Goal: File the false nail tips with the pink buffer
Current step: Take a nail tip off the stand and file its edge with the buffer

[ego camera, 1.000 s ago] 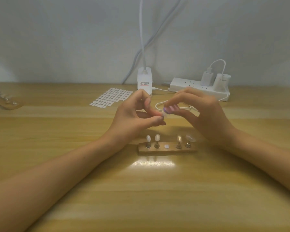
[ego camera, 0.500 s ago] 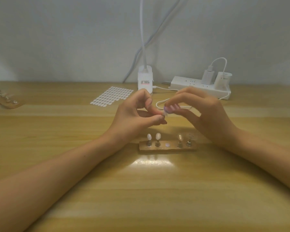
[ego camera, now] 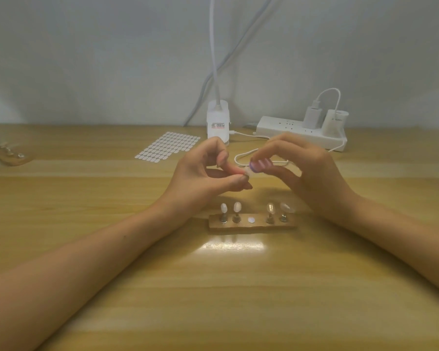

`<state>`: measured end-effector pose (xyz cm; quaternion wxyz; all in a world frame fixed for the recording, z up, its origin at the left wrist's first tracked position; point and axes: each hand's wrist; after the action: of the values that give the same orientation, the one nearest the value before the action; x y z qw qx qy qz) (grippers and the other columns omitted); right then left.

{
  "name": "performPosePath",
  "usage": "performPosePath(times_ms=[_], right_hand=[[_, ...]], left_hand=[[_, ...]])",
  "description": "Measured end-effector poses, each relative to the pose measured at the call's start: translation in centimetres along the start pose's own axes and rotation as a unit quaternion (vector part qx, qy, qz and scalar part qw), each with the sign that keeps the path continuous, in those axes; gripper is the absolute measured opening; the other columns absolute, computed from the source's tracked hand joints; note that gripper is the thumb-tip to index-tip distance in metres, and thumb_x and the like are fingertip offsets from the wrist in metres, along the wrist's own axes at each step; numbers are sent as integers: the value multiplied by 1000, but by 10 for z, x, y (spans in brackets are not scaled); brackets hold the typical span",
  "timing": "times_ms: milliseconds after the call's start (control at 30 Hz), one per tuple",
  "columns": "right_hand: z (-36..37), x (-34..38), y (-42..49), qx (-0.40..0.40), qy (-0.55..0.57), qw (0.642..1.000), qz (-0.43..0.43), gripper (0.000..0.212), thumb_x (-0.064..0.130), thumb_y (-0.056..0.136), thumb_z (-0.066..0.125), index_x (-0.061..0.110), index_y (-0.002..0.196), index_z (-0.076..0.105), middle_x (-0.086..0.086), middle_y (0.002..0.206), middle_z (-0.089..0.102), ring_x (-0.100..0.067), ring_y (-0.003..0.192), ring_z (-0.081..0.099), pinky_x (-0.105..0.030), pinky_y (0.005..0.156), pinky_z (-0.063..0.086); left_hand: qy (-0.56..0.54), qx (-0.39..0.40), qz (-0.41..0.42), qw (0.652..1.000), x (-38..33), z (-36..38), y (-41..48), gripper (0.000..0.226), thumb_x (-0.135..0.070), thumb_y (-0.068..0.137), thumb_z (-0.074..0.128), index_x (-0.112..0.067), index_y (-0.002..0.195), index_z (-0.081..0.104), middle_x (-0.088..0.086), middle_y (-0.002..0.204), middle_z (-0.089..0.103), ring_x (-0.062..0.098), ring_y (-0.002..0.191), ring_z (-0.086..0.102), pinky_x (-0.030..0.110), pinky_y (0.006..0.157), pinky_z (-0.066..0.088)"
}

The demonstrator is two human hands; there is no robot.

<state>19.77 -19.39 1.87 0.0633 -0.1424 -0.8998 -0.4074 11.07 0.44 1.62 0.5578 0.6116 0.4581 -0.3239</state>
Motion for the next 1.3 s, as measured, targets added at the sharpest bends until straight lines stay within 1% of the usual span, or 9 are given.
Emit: performPosePath(times_ms=[100, 300, 467, 533, 667, 800, 933, 1133, 1300], right_hand=[[-3, 1, 1, -33, 13, 999, 8, 8, 14, 95, 70, 7, 99, 70, -5, 95, 66, -12, 91, 63, -23, 83, 49], [-2, -7, -3, 21, -13, 1000, -9, 9, 11, 94, 68, 6, 101, 73, -6, 95, 66, -24, 88, 64, -43, 79, 52], [-1, -8, -4, -6, 8, 1000, 28, 10, 15, 95, 69, 6, 99, 71, -3, 93, 66, -16, 85, 62, -32, 79, 51], [3, -5, -5, 27, -6, 1000, 2, 12, 16, 95, 69, 7, 101, 73, -2, 95, 67, -18, 85, 63, -40, 79, 51], [5, -5, -8, 30, -67, 996, -43, 16, 19, 96, 67, 9, 106, 74, -4, 102, 70, -25, 87, 66, -53, 75, 51], [-1, -6, -9, 32, -22, 999, 4, 17, 17, 94, 64, 6, 104, 71, -5, 98, 66, -23, 87, 64, -47, 79, 53], [-3, -6, -7, 35, 12, 999, 36, 12, 7, 92, 70, 5, 103, 72, 2, 95, 65, -13, 86, 62, -32, 80, 53], [-3, -3, -6, 38, 25, 998, 52, 27, 27, 94, 61, 6, 104, 73, 1, 98, 65, -15, 87, 65, -37, 80, 54], [-2, -3, -6, 35, 10, 998, 45, 23, 27, 94, 63, 8, 103, 73, 6, 97, 64, -8, 86, 62, -22, 78, 49]], left_hand=[[-4, -3, 0, 1000, 0, 2, 1, 44, 13, 82, 75, -13, 78, 39, 4, 73, 73, 30, 75, 77, 35, 71, 63], [-1, 0, 11, 1000, 1, 0, -1, 43, 10, 82, 76, -13, 80, 40, 5, 75, 74, 29, 77, 78, 30, 69, 61], [-9, -58, 60, 996, -6, -1, -1, 36, -4, 83, 79, -12, 97, 46, 15, 96, 68, 32, 96, 75, 45, 87, 61], [-5, -69, 79, 994, -12, -4, -3, 35, -1, 88, 74, -10, 108, 47, 14, 101, 64, 27, 97, 76, 44, 92, 59], [41, 28, 147, 988, -24, 6, -15, 36, 1, 91, 71, -9, 115, 46, 1, 91, 66, 22, 94, 77, 37, 89, 60], [166, 133, 176, 961, -24, 17, -25, 38, -1, 84, 79, -9, 112, 55, -10, 85, 70, 9, 101, 69, 24, 99, 48], [203, 126, 137, 961, -20, 9, -23, 41, -4, 82, 81, -18, 112, 56, -15, 85, 69, 10, 96, 64, 20, 92, 46], [199, 173, 84, 961, -14, 3, -21, 44, -2, 84, 77, -17, 117, 53, -16, 85, 69, 15, 90, 64, 13, 90, 42], [186, 186, 44, 964, -13, 4, -19, 40, -5, 86, 77, -18, 115, 53, -6, 84, 67, 5, 79, 61, 27, 83, 49]])
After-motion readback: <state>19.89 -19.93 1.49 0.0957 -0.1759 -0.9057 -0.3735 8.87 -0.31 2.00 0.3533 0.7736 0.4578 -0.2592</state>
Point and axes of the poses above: each hand's wrist, its own y-axis towards the middle knuckle, its own z-axis out of the palm, x = y × z
